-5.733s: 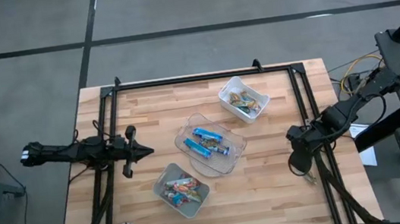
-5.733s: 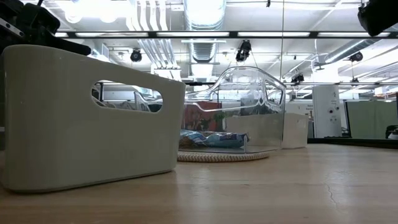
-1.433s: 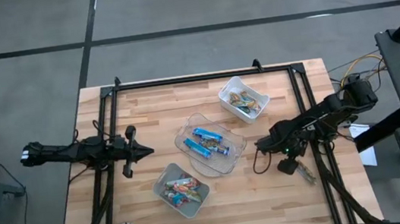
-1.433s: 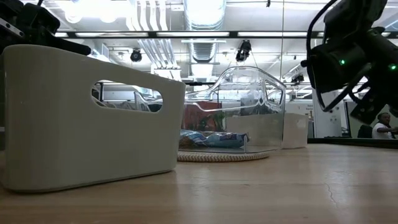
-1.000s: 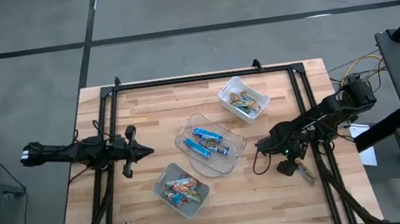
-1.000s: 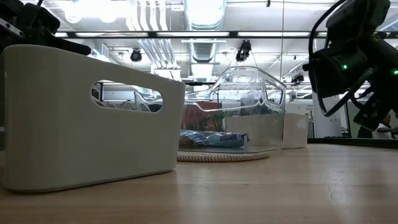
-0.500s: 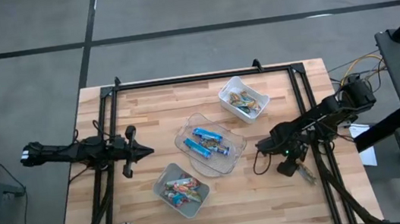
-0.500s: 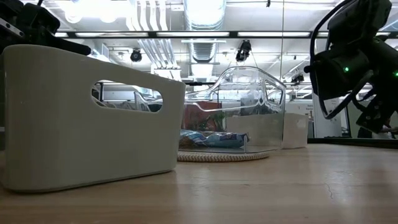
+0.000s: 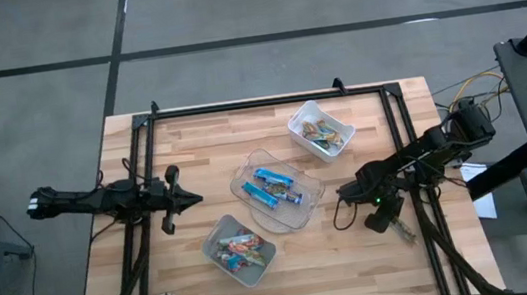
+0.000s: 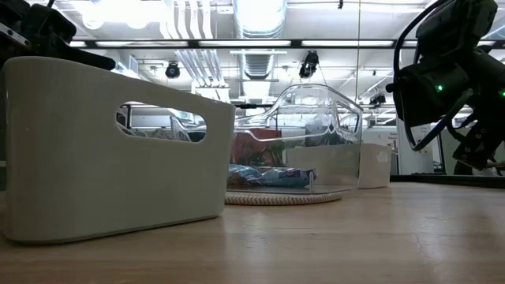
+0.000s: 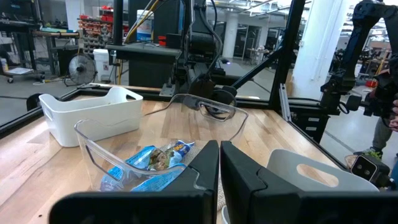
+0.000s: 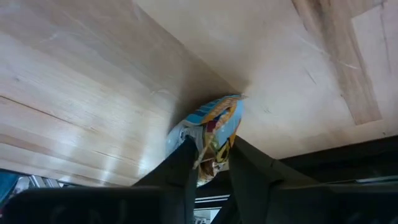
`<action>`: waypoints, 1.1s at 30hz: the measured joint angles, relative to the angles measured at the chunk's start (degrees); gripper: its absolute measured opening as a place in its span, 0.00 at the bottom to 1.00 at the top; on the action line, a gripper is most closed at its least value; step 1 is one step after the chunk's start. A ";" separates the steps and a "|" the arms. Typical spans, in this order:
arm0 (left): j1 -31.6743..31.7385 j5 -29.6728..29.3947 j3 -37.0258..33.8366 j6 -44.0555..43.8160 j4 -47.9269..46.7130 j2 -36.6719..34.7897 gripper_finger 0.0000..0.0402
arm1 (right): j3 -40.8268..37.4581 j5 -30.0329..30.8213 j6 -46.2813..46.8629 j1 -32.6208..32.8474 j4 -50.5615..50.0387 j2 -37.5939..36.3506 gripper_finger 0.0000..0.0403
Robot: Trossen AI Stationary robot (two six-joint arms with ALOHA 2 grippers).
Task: Pick and place Granola Bars by type
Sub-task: Put the yellow granola bar into the white bin
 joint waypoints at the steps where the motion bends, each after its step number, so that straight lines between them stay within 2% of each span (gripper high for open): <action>1: -0.01 0.00 0.01 0.00 0.00 0.02 0.00 | 0.00 0.00 -0.01 0.00 0.00 0.00 0.17; 7: -0.02 0.01 0.00 0.00 0.00 0.00 0.00 | 0.00 0.00 -0.19 0.00 0.13 0.00 0.10; 19: -0.02 -0.01 0.02 0.00 0.00 0.02 0.00 | 0.05 -0.07 -0.01 0.00 -0.24 -2.00 0.09; 26: 0.00 0.01 0.02 0.00 0.00 0.00 0.00 | 0.98 -0.37 2.01 0.00 -3.10 -8.85 0.09; 33: -0.01 0.00 0.01 -0.01 0.01 0.00 0.00 | 3.13 -0.25 6.77 0.00 -3.44 -19.88 0.09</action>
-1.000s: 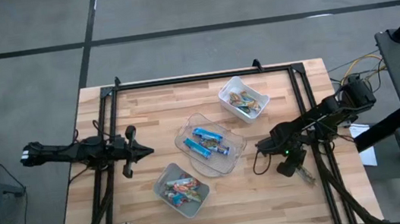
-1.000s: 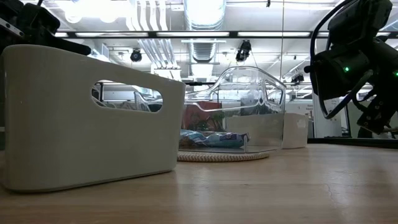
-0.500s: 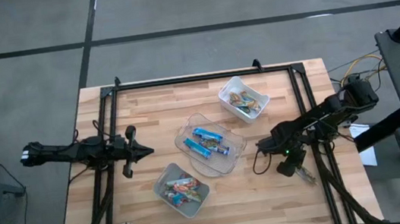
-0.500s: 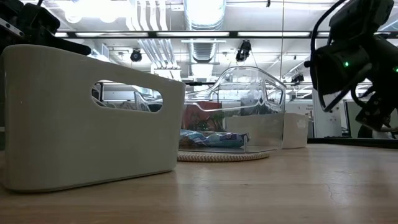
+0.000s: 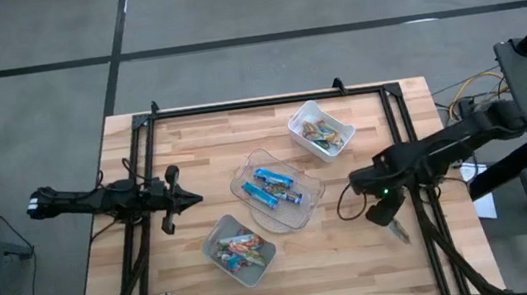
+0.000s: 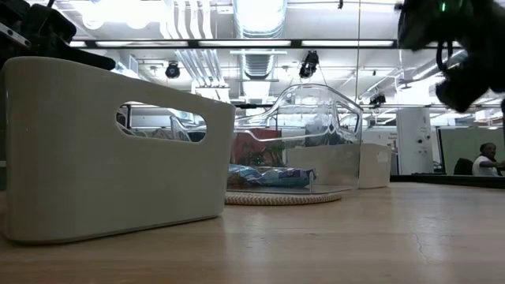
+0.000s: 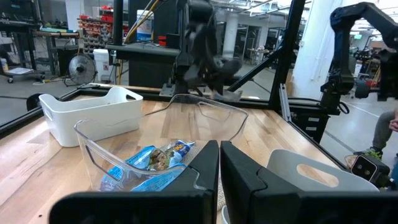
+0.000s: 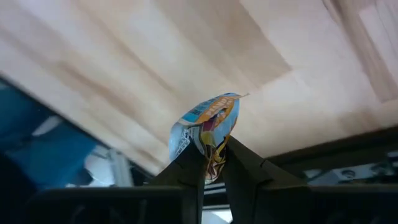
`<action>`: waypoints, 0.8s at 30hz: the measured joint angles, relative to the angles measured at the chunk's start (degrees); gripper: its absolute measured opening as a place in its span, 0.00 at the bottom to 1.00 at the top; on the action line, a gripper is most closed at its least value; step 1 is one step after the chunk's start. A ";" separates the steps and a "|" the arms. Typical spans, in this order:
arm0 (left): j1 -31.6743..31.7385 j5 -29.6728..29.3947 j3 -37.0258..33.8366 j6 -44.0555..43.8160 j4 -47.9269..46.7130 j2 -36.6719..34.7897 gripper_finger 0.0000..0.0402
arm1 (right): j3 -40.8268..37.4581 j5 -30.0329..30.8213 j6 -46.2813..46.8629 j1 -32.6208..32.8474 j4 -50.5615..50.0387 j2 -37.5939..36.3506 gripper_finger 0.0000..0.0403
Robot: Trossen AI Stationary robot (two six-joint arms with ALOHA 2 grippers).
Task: Pick and place Granola Bars by type
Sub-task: Put the yellow granola bar into the white bin
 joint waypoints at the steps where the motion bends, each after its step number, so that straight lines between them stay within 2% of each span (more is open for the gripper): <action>1: 0.00 0.01 -0.01 0.01 -0.01 0.00 0.00 | 0.51 0.25 0.45 0.00 -0.02 -1.50 0.09; 6: 0.01 0.00 -0.01 0.01 -0.01 0.00 0.00 | 3.07 3.53 0.76 -0.02 0.29 -8.30 0.09; 13: 0.00 0.00 0.01 0.01 -0.01 0.02 0.00 | 4.89 10.88 0.27 -1.64 0.57 -13.91 0.09; 19: 0.01 0.01 -0.01 0.01 -0.01 0.01 0.00 | 5.69 15.75 -5.21 -6.82 3.45 -15.06 0.09; 24: 0.01 -0.01 0.00 0.01 -0.01 0.00 0.00 | 7.55 16.85 -13.01 -13.95 8.01 -14.20 0.09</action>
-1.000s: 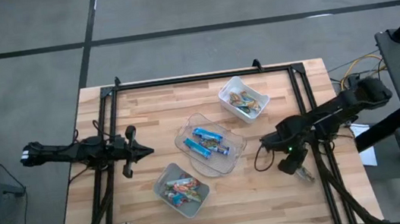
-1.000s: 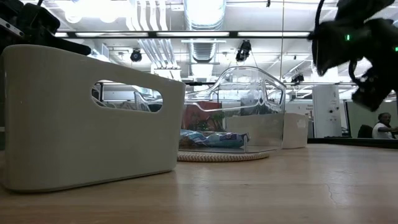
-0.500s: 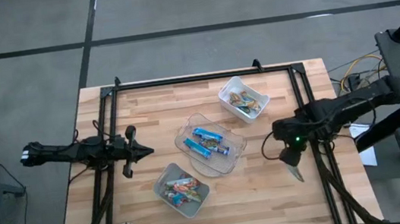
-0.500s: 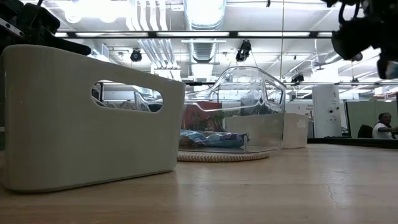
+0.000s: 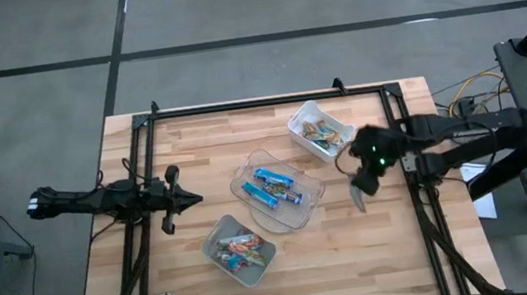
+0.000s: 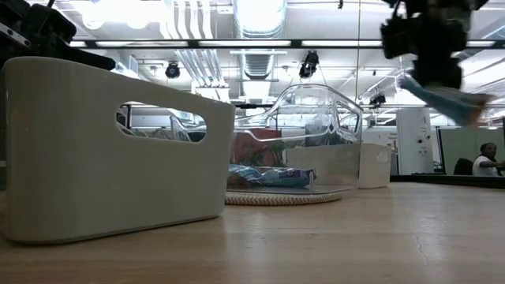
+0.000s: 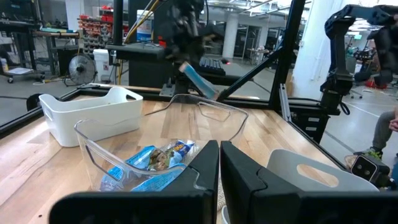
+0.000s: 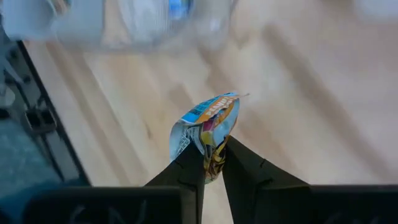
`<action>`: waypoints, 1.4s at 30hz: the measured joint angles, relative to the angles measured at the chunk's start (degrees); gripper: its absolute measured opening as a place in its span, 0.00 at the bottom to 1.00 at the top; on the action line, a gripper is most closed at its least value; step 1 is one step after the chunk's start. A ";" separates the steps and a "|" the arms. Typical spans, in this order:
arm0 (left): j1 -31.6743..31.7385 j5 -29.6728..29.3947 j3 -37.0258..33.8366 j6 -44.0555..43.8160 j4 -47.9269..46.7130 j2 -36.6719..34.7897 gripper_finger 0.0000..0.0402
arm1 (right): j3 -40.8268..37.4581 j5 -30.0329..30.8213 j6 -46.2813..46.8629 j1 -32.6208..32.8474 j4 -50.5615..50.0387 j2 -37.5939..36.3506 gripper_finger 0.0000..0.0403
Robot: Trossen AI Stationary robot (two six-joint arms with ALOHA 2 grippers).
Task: Pick and place Granola Bars by type
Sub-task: Put the yellow granola bar into the white bin
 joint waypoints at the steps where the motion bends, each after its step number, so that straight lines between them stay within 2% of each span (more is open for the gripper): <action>1: 0.01 0.00 0.00 0.00 0.00 0.00 0.00 | 0.63 0.22 -1.68 -1.60 0.47 0.21 0.09; 11: 0.01 0.00 0.00 0.00 0.02 0.02 0.00 | 11.53 0.23 -19.63 -17.06 0.19 6.36 0.09; 18: 0.00 0.02 -0.02 0.00 0.01 0.02 0.00 | 24.07 0.25 -33.10 -24.95 -9.96 17.18 0.09; 24: 0.01 0.01 0.00 0.00 0.00 0.00 0.00 | 33.05 0.29 -41.74 -29.01 -14.06 25.66 0.09; 30: -0.01 0.00 -0.02 0.00 0.00 0.00 0.00 | 38.95 0.33 -45.56 -31.95 -17.13 32.89 0.09; 35: 0.00 0.01 -0.01 0.00 0.00 0.01 0.00 | 41.13 0.96 -48.09 -33.42 -19.10 38.79 0.09; 42: -0.01 0.00 0.00 0.00 0.00 0.02 0.00 | 41.14 7.65 -49.87 -34.44 -18.79 44.18 0.09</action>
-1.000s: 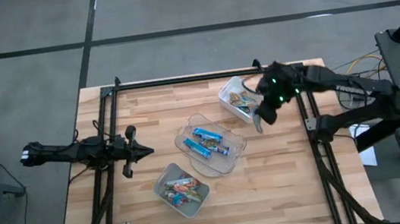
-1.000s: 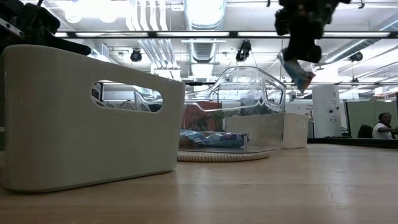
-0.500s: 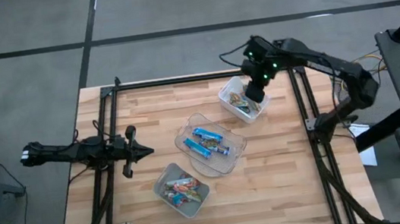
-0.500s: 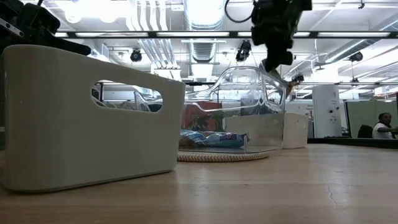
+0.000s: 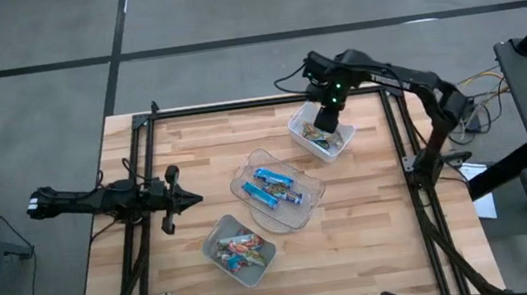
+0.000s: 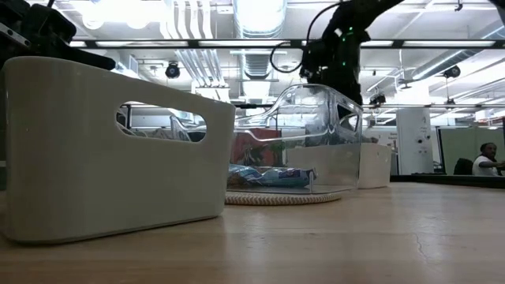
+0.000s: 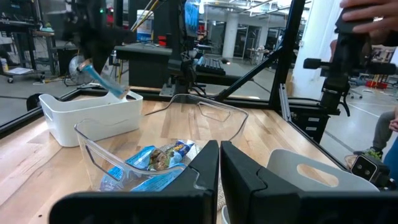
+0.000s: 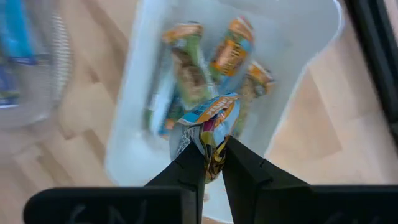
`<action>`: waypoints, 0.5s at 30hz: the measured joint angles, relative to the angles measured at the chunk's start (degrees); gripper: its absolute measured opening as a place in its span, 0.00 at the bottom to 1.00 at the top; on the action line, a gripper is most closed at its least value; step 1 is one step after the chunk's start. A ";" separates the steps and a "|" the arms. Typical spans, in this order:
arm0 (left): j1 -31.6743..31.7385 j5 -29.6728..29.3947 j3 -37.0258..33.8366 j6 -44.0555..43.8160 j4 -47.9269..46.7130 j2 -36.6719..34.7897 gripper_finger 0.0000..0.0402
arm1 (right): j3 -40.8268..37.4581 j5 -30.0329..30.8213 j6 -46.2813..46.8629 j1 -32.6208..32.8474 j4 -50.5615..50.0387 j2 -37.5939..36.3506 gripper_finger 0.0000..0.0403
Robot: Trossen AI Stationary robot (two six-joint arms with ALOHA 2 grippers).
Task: Pick and place Granola Bars by type
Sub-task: Put the yellow granola bar into the white bin
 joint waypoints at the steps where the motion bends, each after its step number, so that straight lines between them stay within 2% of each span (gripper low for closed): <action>1: 0.00 0.02 -0.02 0.00 0.00 -0.02 0.00 | 0.01 0.69 -0.28 -0.09 0.05 0.55 0.09; 6: 0.01 0.01 -0.01 0.00 0.00 -0.01 0.00 | 0.00 3.14 -1.97 -0.17 0.10 2.39 0.09; 15: 0.01 0.01 -0.01 0.00 0.00 -0.02 0.00 | 0.00 3.19 -2.11 -0.15 1.50 3.22 0.10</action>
